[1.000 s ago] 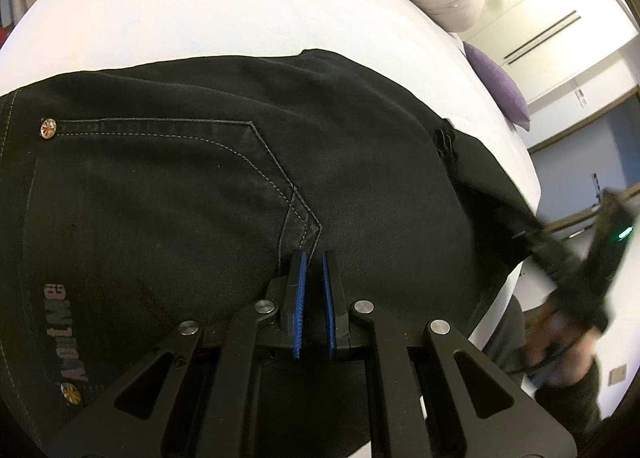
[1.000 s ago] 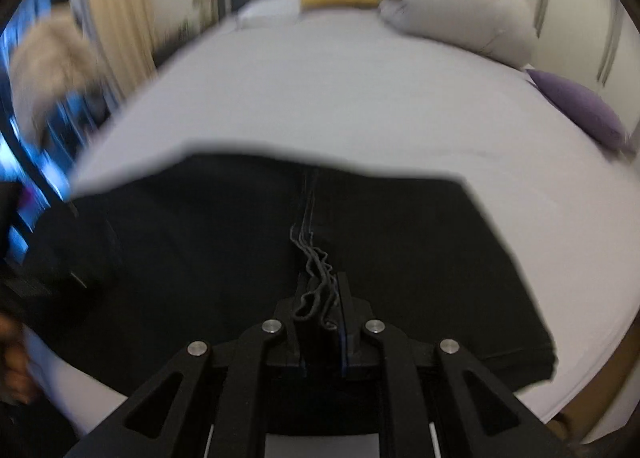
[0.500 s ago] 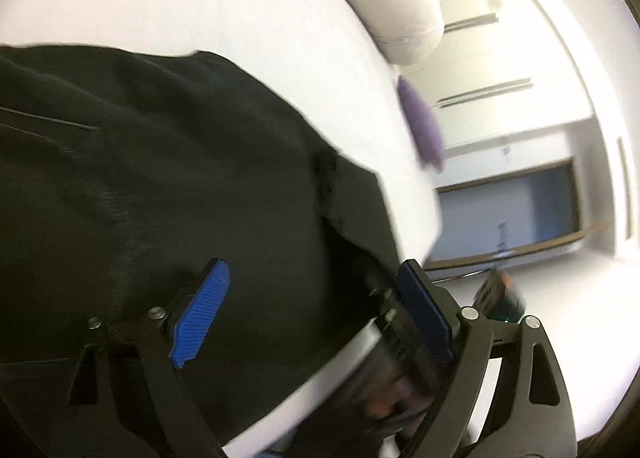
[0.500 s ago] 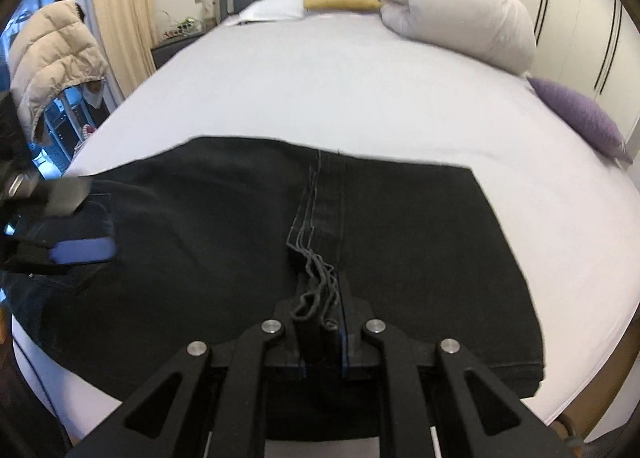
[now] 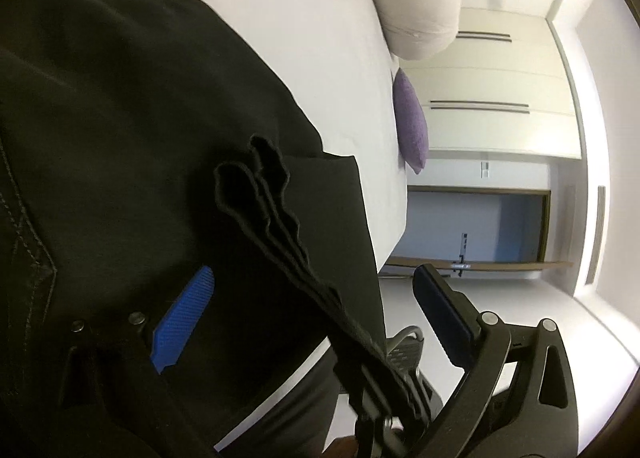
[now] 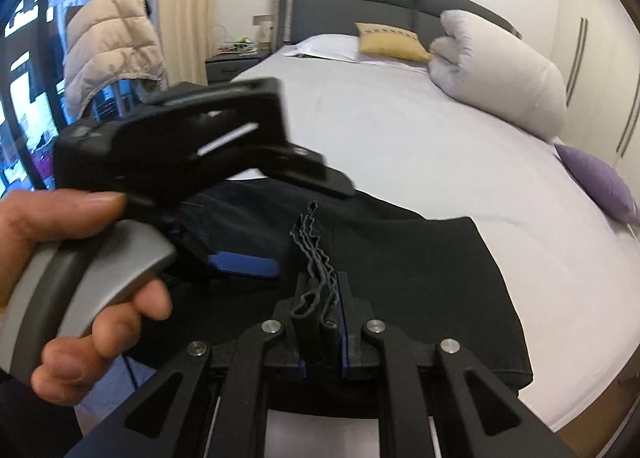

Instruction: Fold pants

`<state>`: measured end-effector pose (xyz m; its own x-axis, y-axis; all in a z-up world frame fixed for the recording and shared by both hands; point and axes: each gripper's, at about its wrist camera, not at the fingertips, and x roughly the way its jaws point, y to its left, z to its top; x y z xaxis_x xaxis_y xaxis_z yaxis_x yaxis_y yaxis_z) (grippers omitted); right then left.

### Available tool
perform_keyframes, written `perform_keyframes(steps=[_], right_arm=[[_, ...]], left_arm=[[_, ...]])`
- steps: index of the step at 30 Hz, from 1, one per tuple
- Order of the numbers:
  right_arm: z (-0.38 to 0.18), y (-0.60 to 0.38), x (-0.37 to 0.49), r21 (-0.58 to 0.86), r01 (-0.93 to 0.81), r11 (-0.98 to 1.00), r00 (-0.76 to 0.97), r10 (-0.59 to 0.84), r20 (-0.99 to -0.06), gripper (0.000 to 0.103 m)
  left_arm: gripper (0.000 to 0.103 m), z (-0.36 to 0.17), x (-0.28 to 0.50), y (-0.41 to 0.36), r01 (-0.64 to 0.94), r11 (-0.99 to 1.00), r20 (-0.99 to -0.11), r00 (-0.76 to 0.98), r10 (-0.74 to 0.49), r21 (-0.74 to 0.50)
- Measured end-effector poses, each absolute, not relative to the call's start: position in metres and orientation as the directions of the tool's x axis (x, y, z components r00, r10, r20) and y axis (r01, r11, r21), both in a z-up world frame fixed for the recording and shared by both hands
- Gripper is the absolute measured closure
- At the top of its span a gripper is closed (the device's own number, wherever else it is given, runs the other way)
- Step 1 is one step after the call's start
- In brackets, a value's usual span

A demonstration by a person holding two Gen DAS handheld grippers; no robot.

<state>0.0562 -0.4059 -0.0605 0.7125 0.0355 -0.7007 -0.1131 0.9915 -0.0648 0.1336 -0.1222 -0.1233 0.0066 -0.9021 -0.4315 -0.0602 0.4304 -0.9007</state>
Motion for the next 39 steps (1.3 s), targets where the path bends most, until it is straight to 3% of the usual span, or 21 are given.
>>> perform_keyframes(steps=[2, 5, 8, 10, 13, 22, 34, 36, 38, 39], right_arm=[[-0.059, -0.397, 0.057, -0.068, -0.129, 0.989, 0.714, 0.045, -0.699, 0.091], [-0.058, -0.386, 0.054, -0.074, -0.158, 0.985, 0.714, 0.062, -0.698, 0.091], [-0.059, -0.373, 0.051, -0.084, -0.187, 0.979, 0.712, 0.076, -0.698, 0.091], [-0.06, -0.367, 0.05, -0.087, -0.201, 0.976, 0.711, 0.085, -0.698, 0.09], [-0.058, -0.359, 0.05, -0.097, -0.22, 0.971, 0.714, 0.093, -0.694, 0.09], [-0.061, -0.337, 0.063, -0.106, -0.285, 0.953, 0.707, 0.134, -0.694, 0.09], [-0.112, -0.316, 0.079, -0.056, -0.338, 0.94, 0.596, 0.168, -0.785, 0.087], [-0.119, -0.319, 0.08, -0.027, -0.332, 0.943, 0.572, 0.178, -0.8, 0.077], [-0.122, -0.325, 0.079, 0.008, -0.319, 0.948, 0.551, 0.192, -0.812, 0.059], [-0.122, -0.328, 0.078, 0.035, -0.317, 0.948, 0.538, 0.21, -0.816, 0.043]], left_arm=[[0.002, -0.124, 0.137, -0.115, -0.071, 0.423, -0.425, 0.018, -0.905, -0.903], [0.011, -0.121, 0.14, -0.107, -0.05, 0.423, -0.425, 0.022, -0.905, -0.905], [0.047, -0.113, 0.144, -0.106, 0.008, 0.451, -0.452, -0.012, -0.892, -0.892], [0.081, -0.106, 0.144, -0.107, 0.064, 0.495, -0.498, -0.033, -0.867, -0.867], [0.096, -0.097, 0.145, -0.102, 0.126, 0.544, -0.552, -0.033, -0.833, -0.829], [0.097, -0.08, 0.15, -0.082, 0.207, 0.618, -0.631, 0.001, -0.776, -0.759], [0.095, -0.134, 0.157, -0.066, 0.142, 0.696, -0.705, -0.026, -0.708, -0.704], [0.094, -0.136, 0.153, -0.063, 0.149, 0.7, -0.71, -0.021, -0.704, -0.699], [0.092, -0.134, 0.151, -0.062, 0.165, 0.717, -0.729, -0.012, -0.685, -0.677], [0.092, -0.133, 0.153, -0.068, 0.171, 0.728, -0.74, -0.007, -0.673, -0.664]])
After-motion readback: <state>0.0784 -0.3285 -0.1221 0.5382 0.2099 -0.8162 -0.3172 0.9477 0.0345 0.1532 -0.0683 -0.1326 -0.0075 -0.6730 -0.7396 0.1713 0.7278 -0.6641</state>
